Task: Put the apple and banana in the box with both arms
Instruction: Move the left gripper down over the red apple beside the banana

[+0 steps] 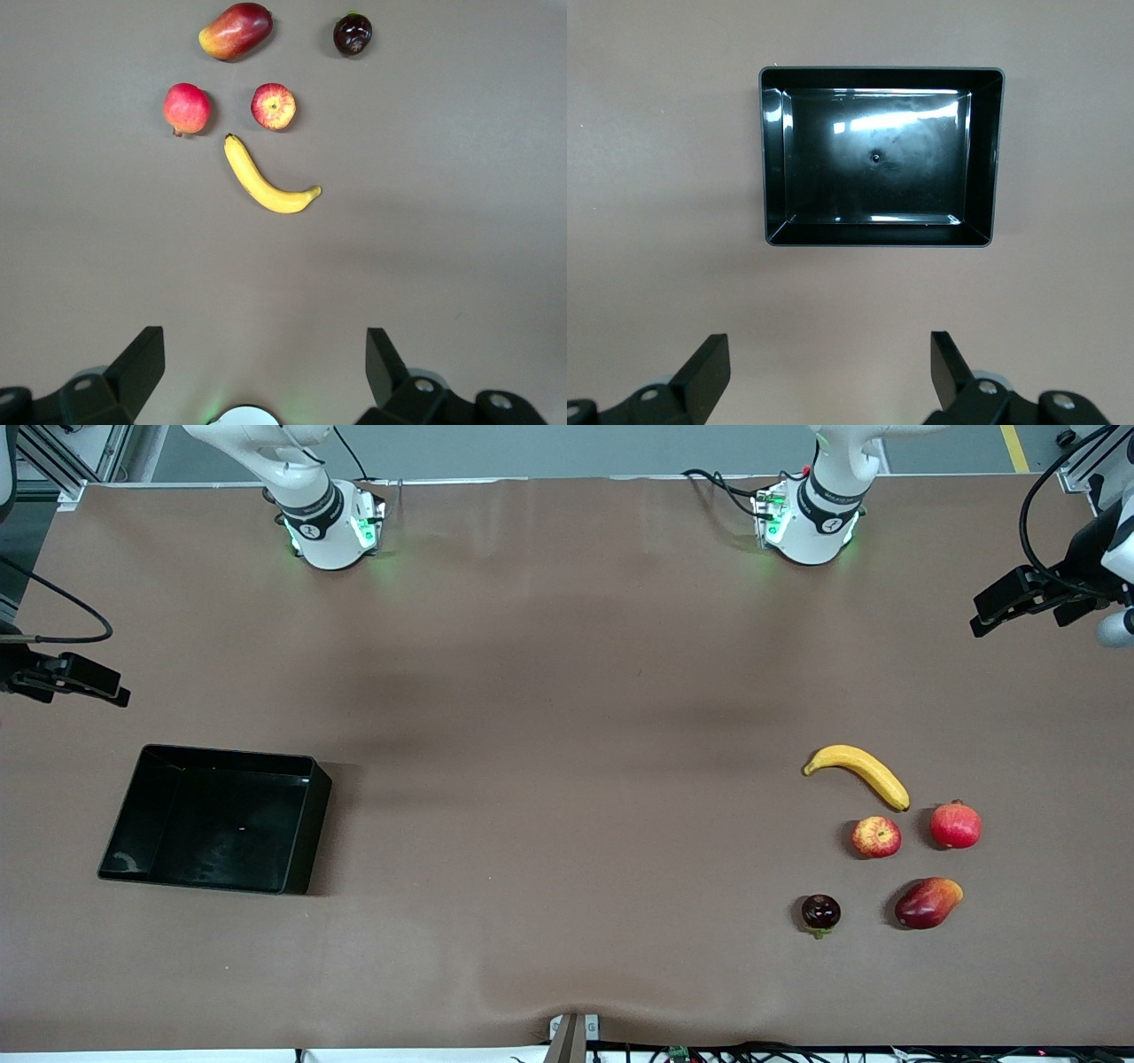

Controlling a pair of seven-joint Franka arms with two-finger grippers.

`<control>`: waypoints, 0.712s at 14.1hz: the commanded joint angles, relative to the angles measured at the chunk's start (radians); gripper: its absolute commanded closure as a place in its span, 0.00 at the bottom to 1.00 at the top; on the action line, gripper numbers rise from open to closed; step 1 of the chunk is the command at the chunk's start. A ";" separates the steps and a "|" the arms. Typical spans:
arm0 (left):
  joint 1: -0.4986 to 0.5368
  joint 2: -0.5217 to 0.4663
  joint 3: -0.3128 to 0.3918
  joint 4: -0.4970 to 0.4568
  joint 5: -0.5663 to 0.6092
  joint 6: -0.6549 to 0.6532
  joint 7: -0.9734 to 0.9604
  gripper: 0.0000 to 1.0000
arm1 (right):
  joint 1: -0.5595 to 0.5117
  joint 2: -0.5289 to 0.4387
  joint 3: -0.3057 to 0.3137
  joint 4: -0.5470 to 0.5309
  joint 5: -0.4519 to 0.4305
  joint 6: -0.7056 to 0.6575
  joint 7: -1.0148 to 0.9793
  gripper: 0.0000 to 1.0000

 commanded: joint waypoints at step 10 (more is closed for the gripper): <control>0.006 0.103 -0.008 -0.034 0.006 0.091 0.020 0.00 | 0.013 0.011 0.002 0.010 0.014 -0.001 0.008 0.00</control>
